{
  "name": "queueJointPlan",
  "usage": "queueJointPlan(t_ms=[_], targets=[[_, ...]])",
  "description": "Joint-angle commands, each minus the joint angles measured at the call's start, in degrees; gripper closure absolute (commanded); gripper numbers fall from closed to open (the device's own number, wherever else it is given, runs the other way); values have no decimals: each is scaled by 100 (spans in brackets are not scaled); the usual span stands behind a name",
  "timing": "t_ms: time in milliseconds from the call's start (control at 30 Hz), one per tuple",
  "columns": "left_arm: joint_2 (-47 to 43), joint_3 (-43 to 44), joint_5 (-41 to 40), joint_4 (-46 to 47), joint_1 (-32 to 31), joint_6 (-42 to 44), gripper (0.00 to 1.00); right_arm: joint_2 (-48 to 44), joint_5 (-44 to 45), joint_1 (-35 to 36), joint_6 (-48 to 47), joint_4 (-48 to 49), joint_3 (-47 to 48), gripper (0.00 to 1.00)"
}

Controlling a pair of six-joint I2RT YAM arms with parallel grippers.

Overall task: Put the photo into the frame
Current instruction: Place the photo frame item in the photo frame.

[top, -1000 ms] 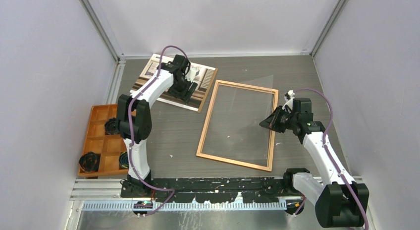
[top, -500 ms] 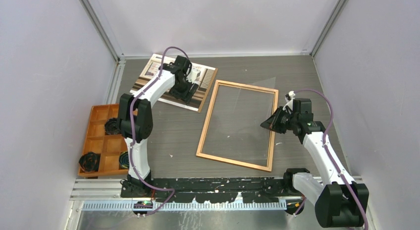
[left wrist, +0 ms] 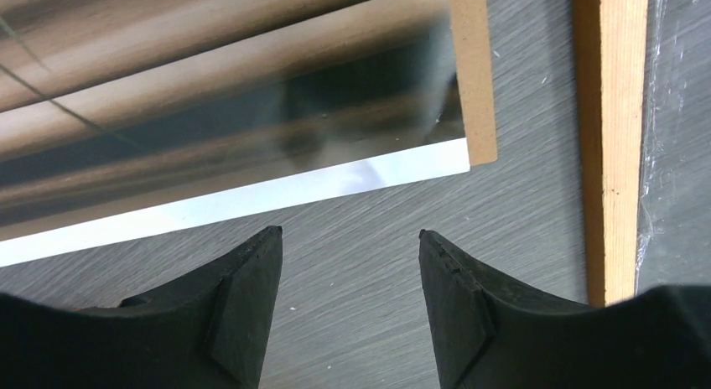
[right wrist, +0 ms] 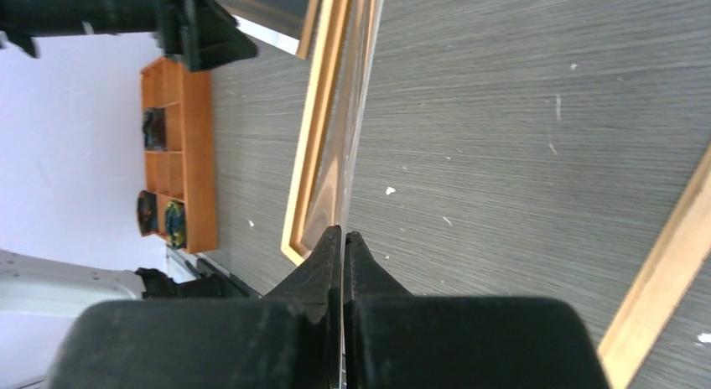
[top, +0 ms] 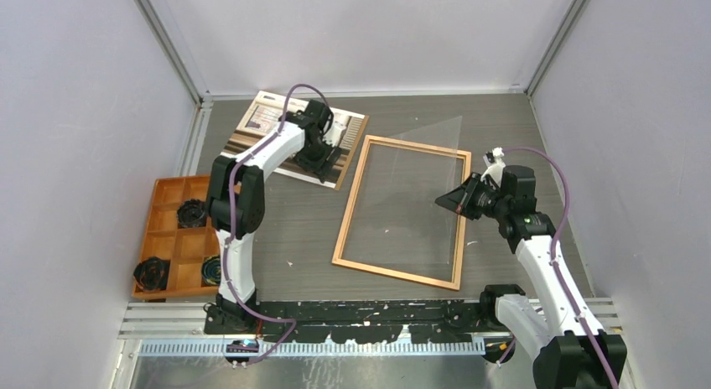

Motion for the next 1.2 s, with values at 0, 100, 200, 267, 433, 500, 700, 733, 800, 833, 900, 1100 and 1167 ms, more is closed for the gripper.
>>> queueJointPlan(t_ms=[0,100,200,267,433,500,700,733,800,833,900,1100,1167], targets=[[82,-206,-47,369,-164,35,38,-124,-435,12,356,796,-18,99],[111,-379,-46,544,-259,26,38,-96,-556,12,453,928,-49,99],[145,-528,-22,656,-354,8,38,-88,-686,12,630,1205,-110,99],[163,-618,-29,710,-419,-16,38,-68,-747,12,767,1376,-137,99],[117,-848,35,879,-553,-98,39,28,-880,12,931,1638,-159,99],[105,-914,84,894,-600,-142,39,62,-900,8,965,1681,-195,99],[69,-1099,147,947,-758,-211,39,74,-945,12,1026,1841,-291,99],[60,-1131,166,957,-788,-212,39,81,-970,12,1027,1864,-306,99],[22,-1180,237,965,-850,-207,39,95,-1029,7,1101,2006,-339,99],[-3,-1211,296,961,-877,-195,39,101,-1061,12,1133,2057,-355,99],[-54,-1282,373,988,-925,-179,39,111,-1068,10,1244,2239,-378,99],[-115,-1367,537,952,-1017,-243,39,251,-1045,8,1534,2577,-377,99],[-133,-1379,584,956,-1019,-260,39,257,-1038,12,1522,2550,-355,99]])
